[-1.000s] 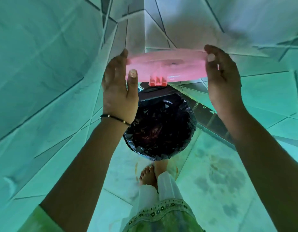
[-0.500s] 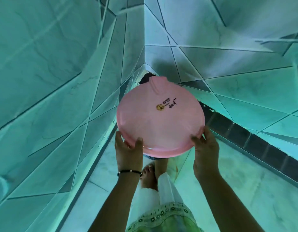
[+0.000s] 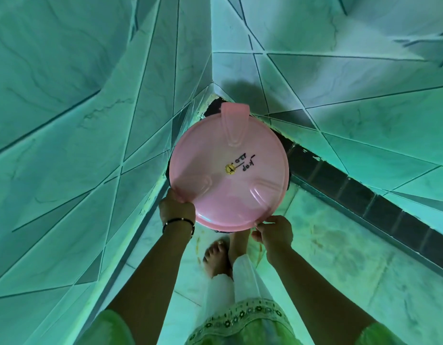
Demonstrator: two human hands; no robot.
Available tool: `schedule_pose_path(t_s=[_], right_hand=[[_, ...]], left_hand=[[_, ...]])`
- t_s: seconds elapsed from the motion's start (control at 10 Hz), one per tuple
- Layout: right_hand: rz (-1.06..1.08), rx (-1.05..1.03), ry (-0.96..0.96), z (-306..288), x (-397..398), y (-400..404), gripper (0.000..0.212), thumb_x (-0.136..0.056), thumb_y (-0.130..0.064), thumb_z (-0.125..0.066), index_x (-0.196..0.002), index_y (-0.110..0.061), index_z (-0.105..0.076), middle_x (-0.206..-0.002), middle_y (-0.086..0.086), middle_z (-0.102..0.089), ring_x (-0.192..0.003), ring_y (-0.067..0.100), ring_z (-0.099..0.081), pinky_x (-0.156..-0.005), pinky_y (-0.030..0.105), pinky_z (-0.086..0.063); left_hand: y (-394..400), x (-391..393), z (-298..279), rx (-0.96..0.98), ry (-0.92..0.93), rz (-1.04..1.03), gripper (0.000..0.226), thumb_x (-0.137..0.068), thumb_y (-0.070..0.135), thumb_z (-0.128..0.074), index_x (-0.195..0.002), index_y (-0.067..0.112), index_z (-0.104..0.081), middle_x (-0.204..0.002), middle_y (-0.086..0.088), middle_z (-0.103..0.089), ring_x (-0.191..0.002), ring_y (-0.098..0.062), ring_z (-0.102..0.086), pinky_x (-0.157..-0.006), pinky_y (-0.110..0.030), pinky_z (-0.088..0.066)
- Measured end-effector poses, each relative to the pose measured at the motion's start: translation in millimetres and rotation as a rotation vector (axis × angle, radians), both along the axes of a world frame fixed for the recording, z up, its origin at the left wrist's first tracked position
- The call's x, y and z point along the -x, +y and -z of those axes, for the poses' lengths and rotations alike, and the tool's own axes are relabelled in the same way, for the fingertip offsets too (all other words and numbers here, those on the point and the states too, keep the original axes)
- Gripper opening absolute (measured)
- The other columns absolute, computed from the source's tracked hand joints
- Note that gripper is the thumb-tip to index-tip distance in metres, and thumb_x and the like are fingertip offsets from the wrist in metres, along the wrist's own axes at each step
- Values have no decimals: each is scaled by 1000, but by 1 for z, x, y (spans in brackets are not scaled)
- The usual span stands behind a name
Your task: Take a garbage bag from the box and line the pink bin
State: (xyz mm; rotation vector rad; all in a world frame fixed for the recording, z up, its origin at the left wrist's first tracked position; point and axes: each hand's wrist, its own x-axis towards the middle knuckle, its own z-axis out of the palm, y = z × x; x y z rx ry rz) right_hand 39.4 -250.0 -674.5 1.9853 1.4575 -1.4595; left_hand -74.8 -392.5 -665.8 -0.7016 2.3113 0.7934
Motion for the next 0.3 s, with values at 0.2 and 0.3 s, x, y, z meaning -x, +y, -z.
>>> schedule_pose_path(t_s=[0.2,0.3], right_hand=[[-183,44,-40,-3,6,10,22,-79,0,-69,-63,-6,-55,-55,9,-59,-43,25,-57,-61,42,-60],[-282,32,-33,-13,-1,16,24,-81,-11,-70,-65,-6,-53,-60,10,-60,-49,26,-57,-64,44,-59]], left_hand=[[1,4,17,3,-180,156,65,-87,11,-56,-144,5,-25,-135,-21,-43,-119,-35,-49,-98,-34,-43],[6,-5,2,-7,-151,104,77,-86,13,-60,-148,8,-14,-148,-20,-26,-131,-41,-35,-107,-49,-37]])
